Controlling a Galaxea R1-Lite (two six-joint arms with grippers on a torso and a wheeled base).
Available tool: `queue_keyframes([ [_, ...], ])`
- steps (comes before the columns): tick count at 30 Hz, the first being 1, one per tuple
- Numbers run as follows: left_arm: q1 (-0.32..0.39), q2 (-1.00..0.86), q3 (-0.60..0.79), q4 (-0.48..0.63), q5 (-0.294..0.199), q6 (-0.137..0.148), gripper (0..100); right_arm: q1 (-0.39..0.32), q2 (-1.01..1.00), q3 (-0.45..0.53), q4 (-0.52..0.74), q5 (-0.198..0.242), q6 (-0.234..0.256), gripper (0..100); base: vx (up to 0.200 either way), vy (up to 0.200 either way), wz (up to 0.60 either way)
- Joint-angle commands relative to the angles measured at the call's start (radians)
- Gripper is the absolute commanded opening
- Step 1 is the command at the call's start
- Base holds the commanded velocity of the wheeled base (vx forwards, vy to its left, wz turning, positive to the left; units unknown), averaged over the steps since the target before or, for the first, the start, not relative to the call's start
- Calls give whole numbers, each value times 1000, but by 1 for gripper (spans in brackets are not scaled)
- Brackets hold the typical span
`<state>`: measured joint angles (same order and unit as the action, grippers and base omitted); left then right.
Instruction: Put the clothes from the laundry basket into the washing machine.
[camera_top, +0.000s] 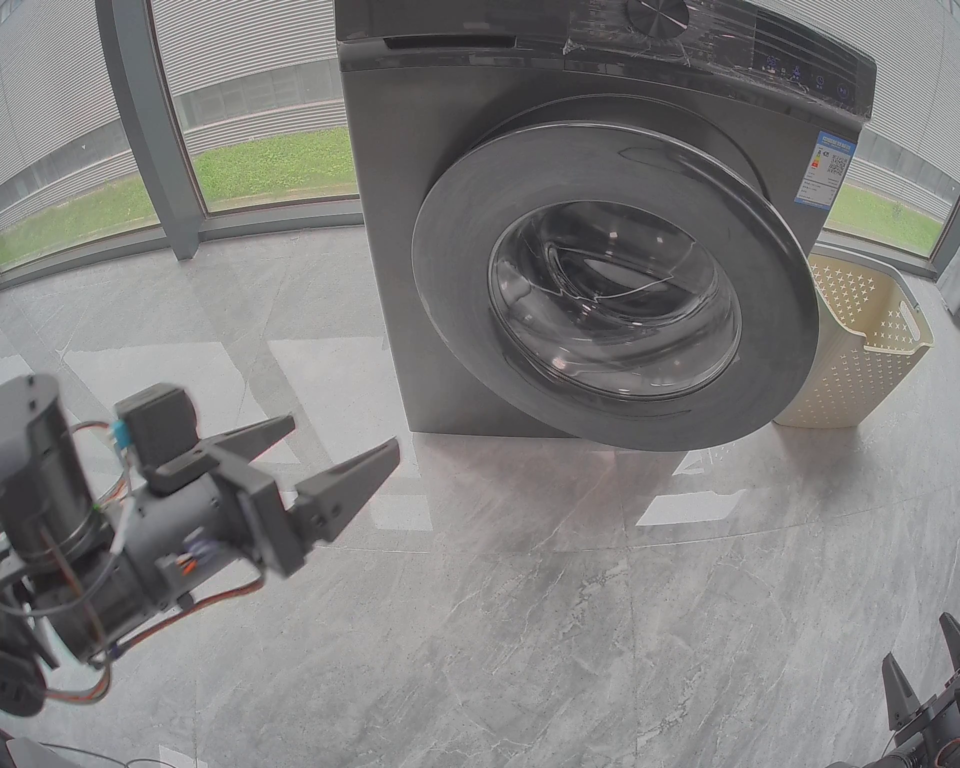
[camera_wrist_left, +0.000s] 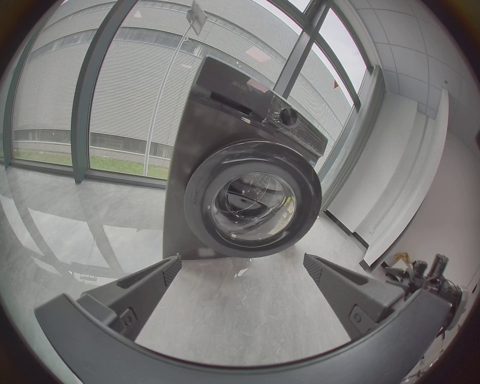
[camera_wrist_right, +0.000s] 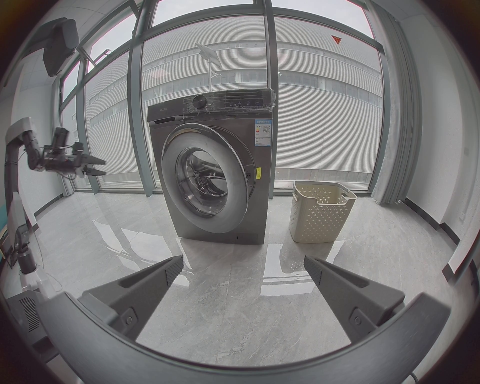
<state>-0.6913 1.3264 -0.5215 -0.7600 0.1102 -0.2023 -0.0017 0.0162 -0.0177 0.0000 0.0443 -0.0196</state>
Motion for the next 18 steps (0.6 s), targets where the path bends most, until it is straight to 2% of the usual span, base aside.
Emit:
queue_keyframes([
  [1,-1,-348,236,5,2,43,100,0,-9,18,0,0,0,100,0,0,0],
  [6,58,-455,307,19,0,46,100,0,-9,18,0,0,0,100,0,0,0],
  [8,125,-533,324,62,2,47,100,0,-9,18,0,0,0,100,0,0,0],
  [11,171,-601,344,116,0,57,100,0,-9,18,0,0,0,100,0,0,0],
  [18,401,-862,368,349,-12,110,100,-1,-7,18,0,0,0,100,0,0,0],
])
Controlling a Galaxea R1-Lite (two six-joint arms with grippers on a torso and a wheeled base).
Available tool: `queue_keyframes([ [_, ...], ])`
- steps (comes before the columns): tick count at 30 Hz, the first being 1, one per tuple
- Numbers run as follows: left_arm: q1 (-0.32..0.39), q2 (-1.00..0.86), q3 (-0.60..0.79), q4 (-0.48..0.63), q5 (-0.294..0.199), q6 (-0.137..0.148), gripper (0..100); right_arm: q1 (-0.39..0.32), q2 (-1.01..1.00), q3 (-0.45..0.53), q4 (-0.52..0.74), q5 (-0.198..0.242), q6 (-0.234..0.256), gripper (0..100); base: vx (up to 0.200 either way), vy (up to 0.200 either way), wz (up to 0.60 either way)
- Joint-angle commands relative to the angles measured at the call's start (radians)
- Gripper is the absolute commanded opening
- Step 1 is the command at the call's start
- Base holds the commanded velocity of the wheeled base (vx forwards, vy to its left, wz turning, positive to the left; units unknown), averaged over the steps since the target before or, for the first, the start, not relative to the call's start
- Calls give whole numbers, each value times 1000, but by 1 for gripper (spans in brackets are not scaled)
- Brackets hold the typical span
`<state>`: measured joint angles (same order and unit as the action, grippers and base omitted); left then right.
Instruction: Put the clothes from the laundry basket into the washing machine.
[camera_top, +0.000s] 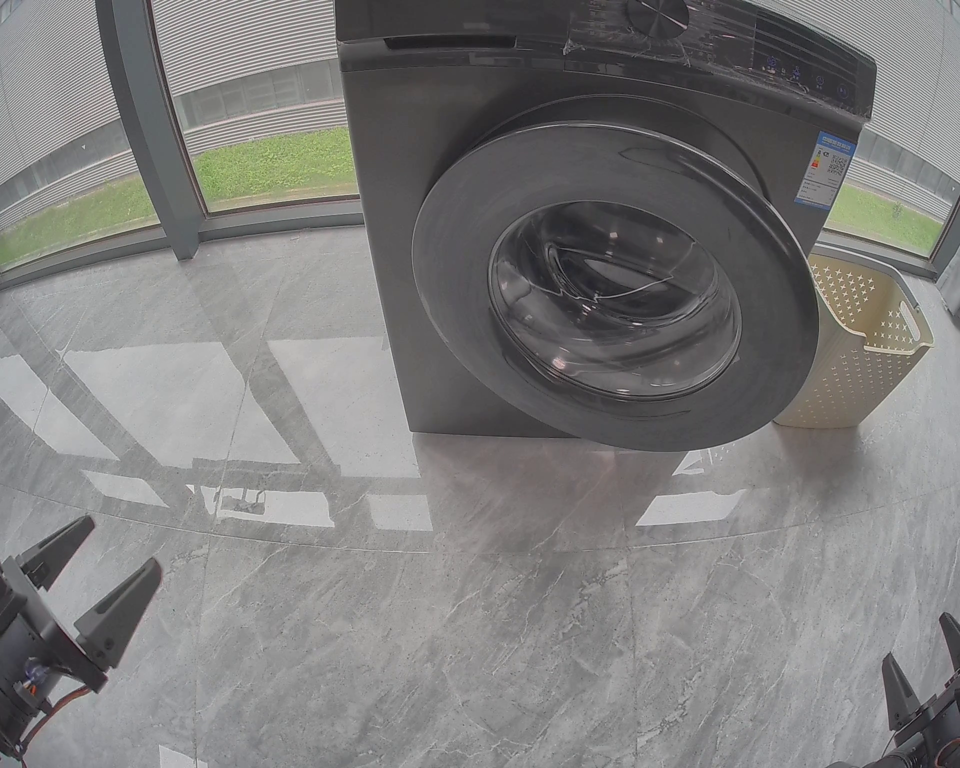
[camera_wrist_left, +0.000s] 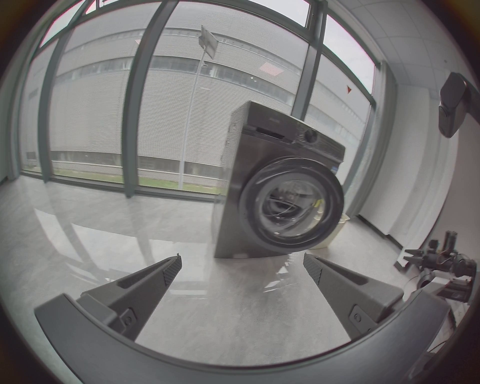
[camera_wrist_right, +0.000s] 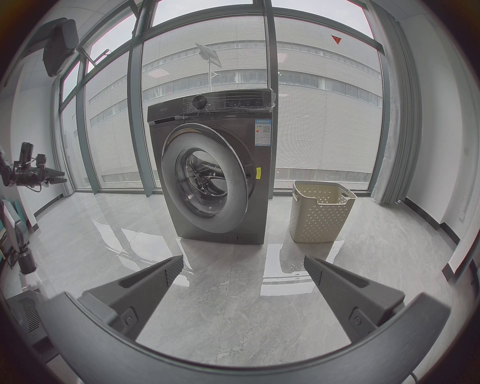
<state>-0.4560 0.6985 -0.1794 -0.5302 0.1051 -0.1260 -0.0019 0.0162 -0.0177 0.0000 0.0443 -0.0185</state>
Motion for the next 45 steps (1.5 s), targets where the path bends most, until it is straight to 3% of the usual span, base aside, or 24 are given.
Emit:
queue_keyframes([
  [1,184,-260,26,148,-8,39,100,-1,-7,18,0,0,-1,100,0,0,0],
  [6,290,-419,47,309,-16,40,100,-1,-7,18,0,0,0,100,0,0,0],
  [9,315,-471,64,351,-47,39,100,-1,-7,18,0,0,0,100,0,0,0],
  [10,336,-508,81,374,-77,35,100,-1,-7,18,0,0,-1,100,0,0,0],
  [12,355,-530,100,384,-85,35,100,-1,-7,18,0,0,0,100,0,0,0],
  [20,384,-606,179,397,-87,54,100,0,-7,18,0,0,-1,100,0,0,0],
  [26,385,-610,179,470,-76,43,100,0,-7,18,0,0,-1,100,0,0,0],
  [32,387,-611,179,500,-39,68,100,0,-7,18,0,0,-1,100,0,0,0],
  [34,431,-636,179,504,-44,72,100,0,-7,18,0,0,0,100,0,0,0],
  [35,471,-674,179,512,-48,89,100,0,-7,18,0,0,0,100,0,0,0],
  [45,456,-697,179,526,-56,108,100,0,-7,18,0,0,-3,100,0,0,0],
])
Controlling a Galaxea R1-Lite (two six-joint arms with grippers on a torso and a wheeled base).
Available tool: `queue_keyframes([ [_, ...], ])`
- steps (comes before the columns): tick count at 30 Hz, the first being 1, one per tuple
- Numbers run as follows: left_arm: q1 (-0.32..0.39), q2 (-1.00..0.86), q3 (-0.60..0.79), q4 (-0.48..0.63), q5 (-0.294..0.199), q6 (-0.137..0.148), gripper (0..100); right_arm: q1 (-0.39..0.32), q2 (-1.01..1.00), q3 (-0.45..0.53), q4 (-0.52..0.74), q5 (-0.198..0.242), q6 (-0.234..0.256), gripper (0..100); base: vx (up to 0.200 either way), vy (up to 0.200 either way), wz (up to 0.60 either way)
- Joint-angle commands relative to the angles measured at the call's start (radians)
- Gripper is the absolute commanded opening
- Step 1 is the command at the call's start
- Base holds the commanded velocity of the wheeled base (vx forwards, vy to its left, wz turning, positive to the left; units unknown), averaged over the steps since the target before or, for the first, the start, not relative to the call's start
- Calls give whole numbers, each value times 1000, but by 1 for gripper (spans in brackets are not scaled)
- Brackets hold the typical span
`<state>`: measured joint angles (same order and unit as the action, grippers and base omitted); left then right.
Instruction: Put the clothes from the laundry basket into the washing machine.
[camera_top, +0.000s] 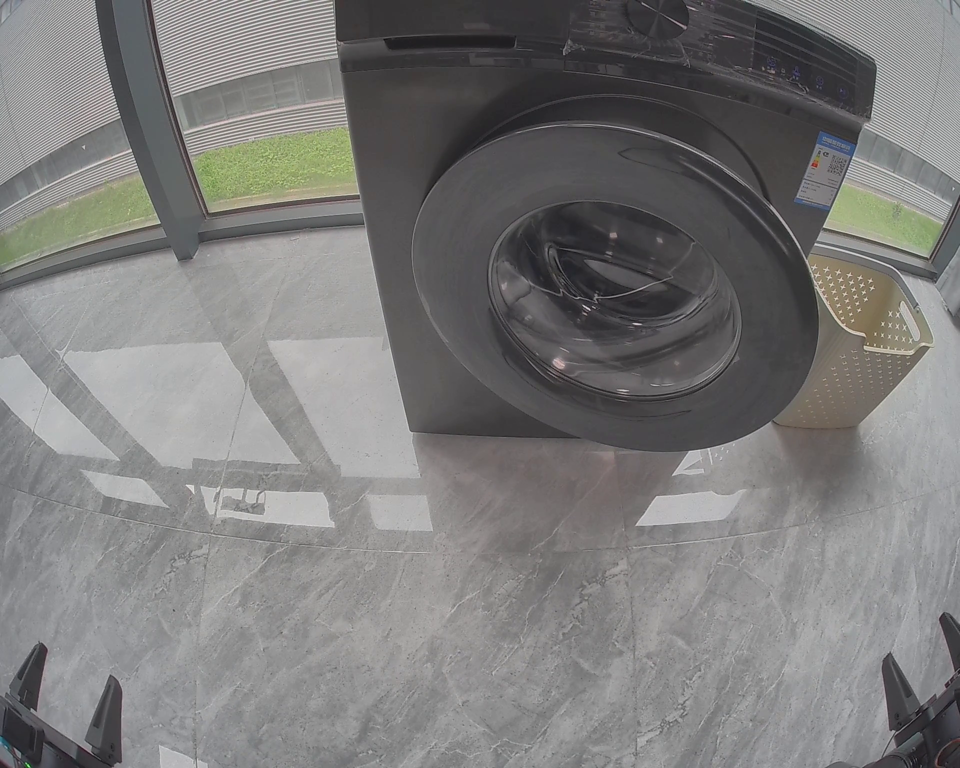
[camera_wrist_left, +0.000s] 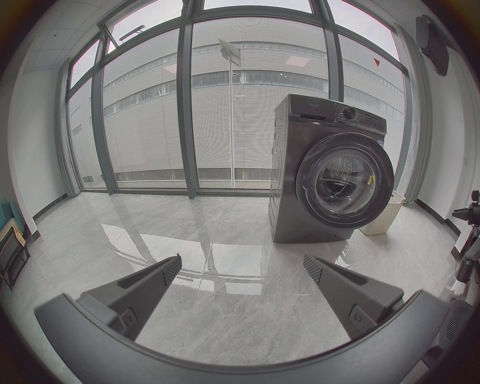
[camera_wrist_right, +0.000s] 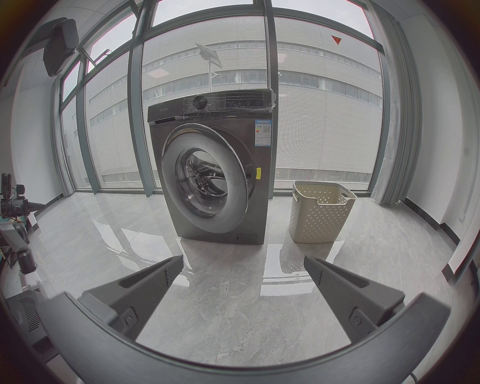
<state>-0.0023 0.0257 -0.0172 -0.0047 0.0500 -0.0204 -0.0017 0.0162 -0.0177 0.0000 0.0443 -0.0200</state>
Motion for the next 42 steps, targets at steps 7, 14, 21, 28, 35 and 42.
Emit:
queue_keyframes([
  [7,1,-23,17,2,-4,-7,100,0,-9,18,0,2,-3,100,0,-57,0],
  [14,2,-23,17,2,-4,-6,100,0,-7,18,0,0,0,100,0,-200,0],
  [21,2,-23,17,2,-4,-6,100,-1,-7,18,0,0,-3,100,0,-200,0],
  [28,2,-24,17,0,-2,4,100,-1,-10,18,-5,0,9,100,0,-143,0],
  [35,1,-24,17,0,-1,5,100,5,88,-222,-23,65,87,100,0,0,0],
  [42,1,-24,17,0,-1,7,100,9,614,-252,-129,269,94,100,0,0,0],
])
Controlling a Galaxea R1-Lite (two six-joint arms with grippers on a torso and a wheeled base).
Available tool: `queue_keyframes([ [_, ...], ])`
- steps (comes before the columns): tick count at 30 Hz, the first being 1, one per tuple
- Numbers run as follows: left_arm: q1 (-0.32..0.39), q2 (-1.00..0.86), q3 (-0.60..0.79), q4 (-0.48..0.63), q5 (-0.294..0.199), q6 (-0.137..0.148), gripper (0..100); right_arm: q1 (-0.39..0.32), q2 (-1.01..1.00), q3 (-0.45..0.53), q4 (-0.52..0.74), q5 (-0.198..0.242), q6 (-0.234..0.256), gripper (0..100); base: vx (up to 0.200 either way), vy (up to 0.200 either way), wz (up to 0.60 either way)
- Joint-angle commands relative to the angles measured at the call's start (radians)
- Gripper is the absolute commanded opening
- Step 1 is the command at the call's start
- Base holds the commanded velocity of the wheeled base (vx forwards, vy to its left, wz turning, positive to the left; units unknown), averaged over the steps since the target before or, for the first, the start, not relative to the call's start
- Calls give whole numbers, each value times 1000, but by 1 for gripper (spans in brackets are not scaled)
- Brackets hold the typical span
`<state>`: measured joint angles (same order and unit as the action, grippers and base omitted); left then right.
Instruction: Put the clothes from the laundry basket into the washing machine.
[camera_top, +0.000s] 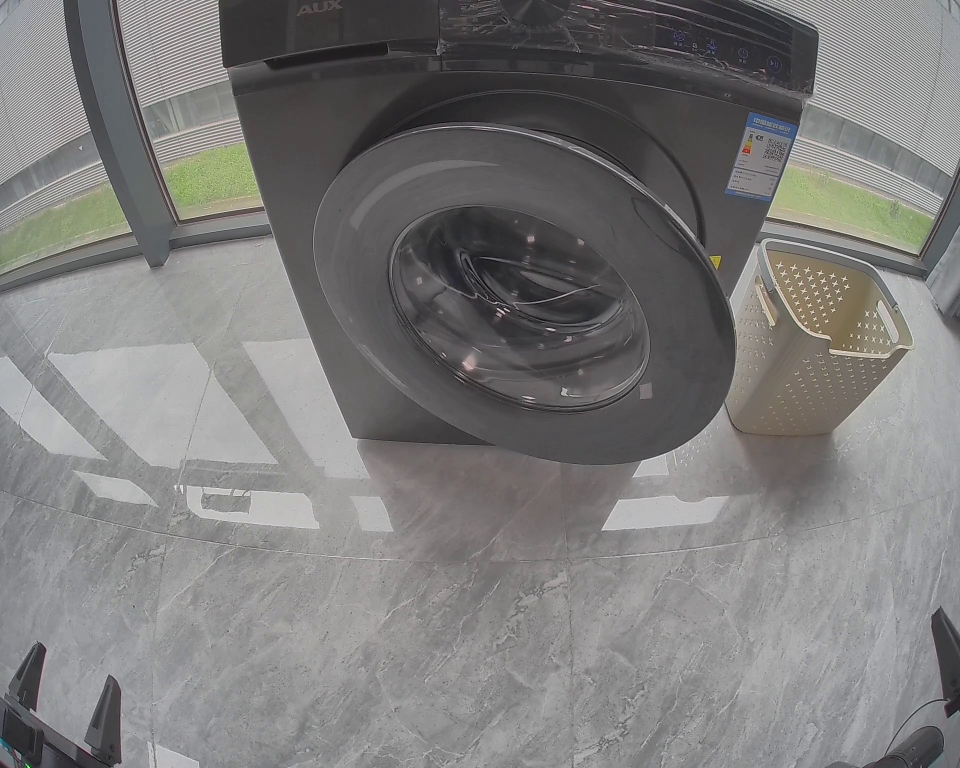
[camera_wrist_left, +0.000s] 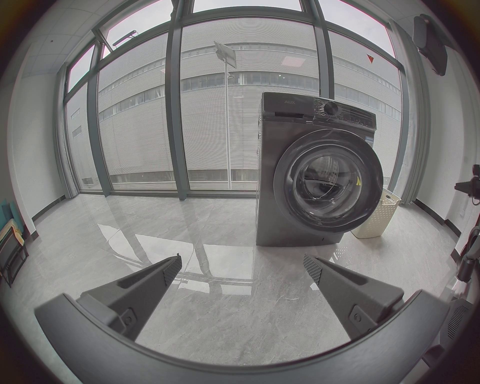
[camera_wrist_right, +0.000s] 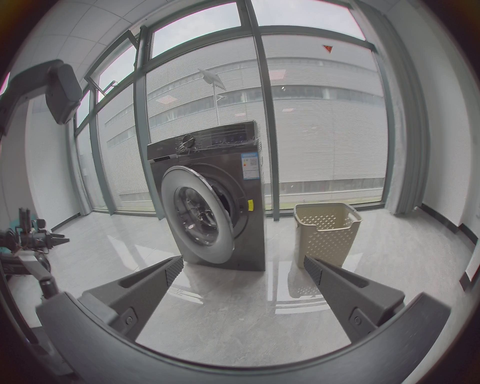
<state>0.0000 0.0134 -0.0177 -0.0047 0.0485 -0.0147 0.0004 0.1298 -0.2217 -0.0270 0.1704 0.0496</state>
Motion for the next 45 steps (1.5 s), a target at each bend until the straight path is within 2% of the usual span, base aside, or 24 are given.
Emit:
queue_keyframes([
  [1,-2,-12,18,0,1,1,100,10,539,-48,-129,144,24,100,0,0,0],
  [2,-2,-12,18,0,1,-1,100,47,676,-45,-240,146,24,100,0,0,0],
  [4,-2,-12,18,0,-1,1,100,96,749,-45,-307,144,27,100,0,0,0],
  [5,0,-12,18,0,-1,-1,100,205,850,-47,-398,126,55,100,0,0,0],
  [6,-2,-12,18,0,1,-1,100,240,886,-50,-424,112,81,100,0,0,0],
  [10,-2,-12,18,0,-1,-2,100,449,1025,-111,-476,-52,251,100,0,0,0],
  [11,-2,-12,18,0,-1,-2,100,474,1038,-120,-476,-69,269,100,0,0,0],
  [12,0,-12,18,0,-1,-2,100,550,1074,-148,-478,-121,342,100,0,0,0],
  [13,-2,-12,18,0,-1,-2,100,564,1079,-153,-479,-129,354,100,0,0,0],
  [14,0,-12,18,0,-2,-2,100,615,1110,-174,-481,-157,403,100,0,0,0],
  [15,0,-10,18,0,-4,-7,100,644,1134,-188,-481,-172,429,100,0,-200,0],
  [16,0,-10,18,0,-4,-7,100,662,1153,-199,-481,-181,440,100,0,-200,0],
  [19,0,-12,18,0,-4,-8,100,673,1194,-215,-514,-189,446,100,0,-200,0],
  [23,0,-12,18,2,-4,-7,100,662,1252,-226,-628,-190,444,100,0,-200,0],
  [31,0,-12,18,0,-4,-2,100,629,1347,-280,-795,-197,444,100,0,0,0],
  [45,0,-12,18,2,-10,7,100,635,1361,-337,-829,-181,443,100,14,0,0],
])
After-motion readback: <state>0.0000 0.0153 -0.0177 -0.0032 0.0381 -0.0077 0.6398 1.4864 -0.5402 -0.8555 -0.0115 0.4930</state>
